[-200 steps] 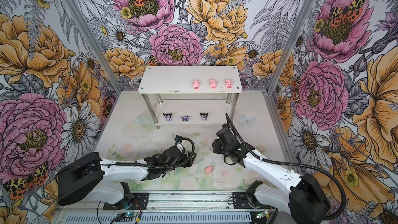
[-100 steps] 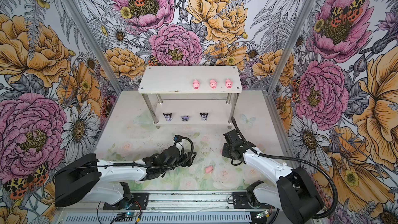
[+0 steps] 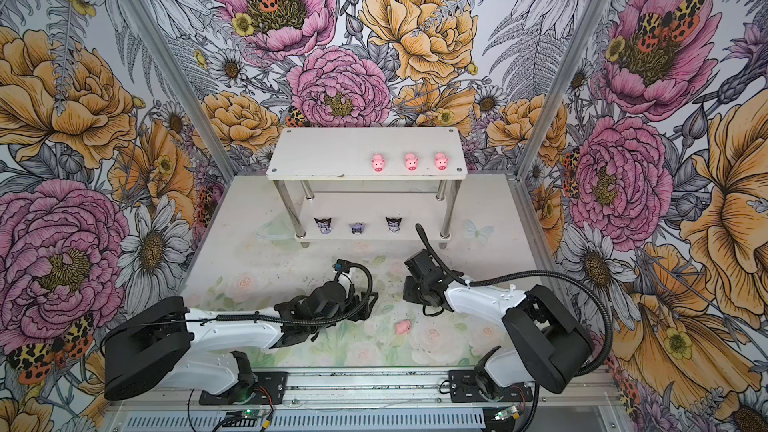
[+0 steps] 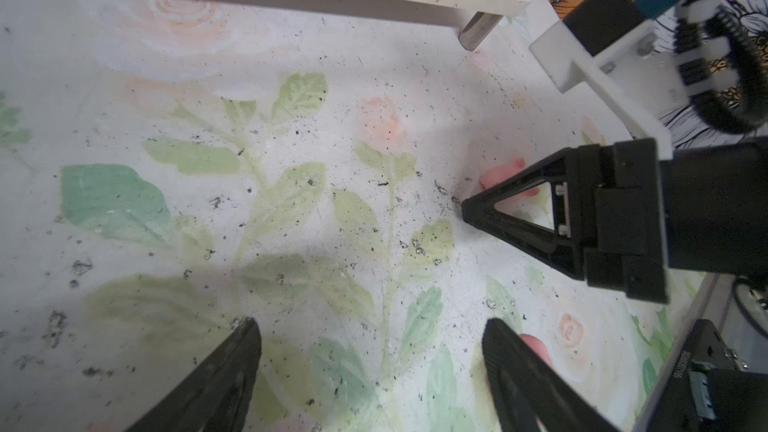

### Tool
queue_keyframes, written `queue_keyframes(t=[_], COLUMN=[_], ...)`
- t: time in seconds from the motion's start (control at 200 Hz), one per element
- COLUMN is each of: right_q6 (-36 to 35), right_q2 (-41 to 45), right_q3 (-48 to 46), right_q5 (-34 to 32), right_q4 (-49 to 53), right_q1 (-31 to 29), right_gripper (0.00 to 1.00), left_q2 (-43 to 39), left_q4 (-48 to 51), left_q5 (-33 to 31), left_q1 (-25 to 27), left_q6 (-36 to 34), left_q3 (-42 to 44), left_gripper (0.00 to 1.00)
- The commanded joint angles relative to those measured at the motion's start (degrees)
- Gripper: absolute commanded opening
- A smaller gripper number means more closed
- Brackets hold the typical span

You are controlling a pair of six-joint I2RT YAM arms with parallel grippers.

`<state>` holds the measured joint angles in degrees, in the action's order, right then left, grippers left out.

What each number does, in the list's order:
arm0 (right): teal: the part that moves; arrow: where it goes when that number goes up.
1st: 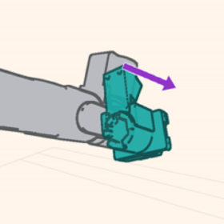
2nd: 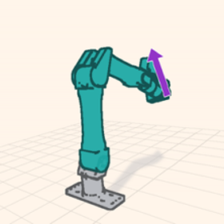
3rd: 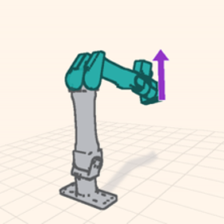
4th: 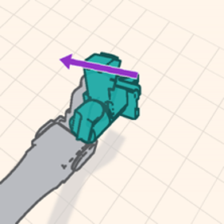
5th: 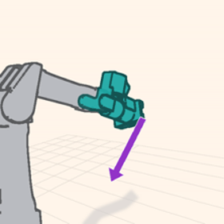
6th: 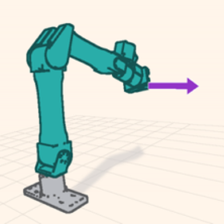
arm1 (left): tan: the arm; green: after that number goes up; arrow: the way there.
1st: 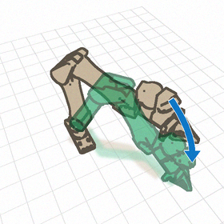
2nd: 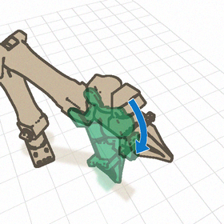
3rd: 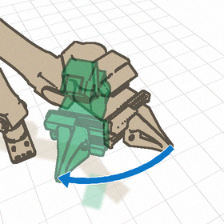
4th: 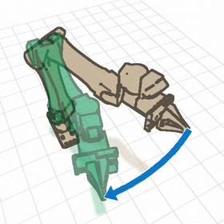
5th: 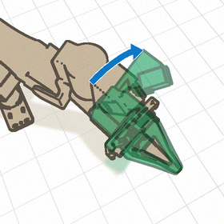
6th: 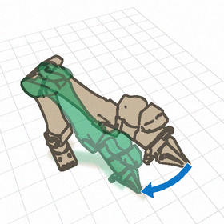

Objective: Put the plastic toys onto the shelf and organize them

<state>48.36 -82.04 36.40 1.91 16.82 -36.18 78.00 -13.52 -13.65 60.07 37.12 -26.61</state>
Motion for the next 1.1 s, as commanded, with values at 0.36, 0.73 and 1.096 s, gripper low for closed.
queue_keyframes(t=[0.36,0.73,1.096], right_q6=[-6.27,-10.48,-7.85], right_q2=[17.11,9.02,8.46], right_q3=[-1.4,-2.55,-8.99], right_q5=[-3.63,-4.55,0.32], right_q4=[9.93,8.32,1.02], right_q1=[7.65,13.4,12.23], right_gripper=[0.24,0.22,0.2], left_q2=[-0.73,2.16,4.77], left_q4=[1.42,0.56,0.53], left_q5=[0.63,2.99,3.93], left_q1=[-0.84,0.09,0.13], left_q6=[-1.35,-0.72,-1.22], left_q3=[-0.64,-2.5,-5.09], left_gripper=[0.86,0.85,0.86])
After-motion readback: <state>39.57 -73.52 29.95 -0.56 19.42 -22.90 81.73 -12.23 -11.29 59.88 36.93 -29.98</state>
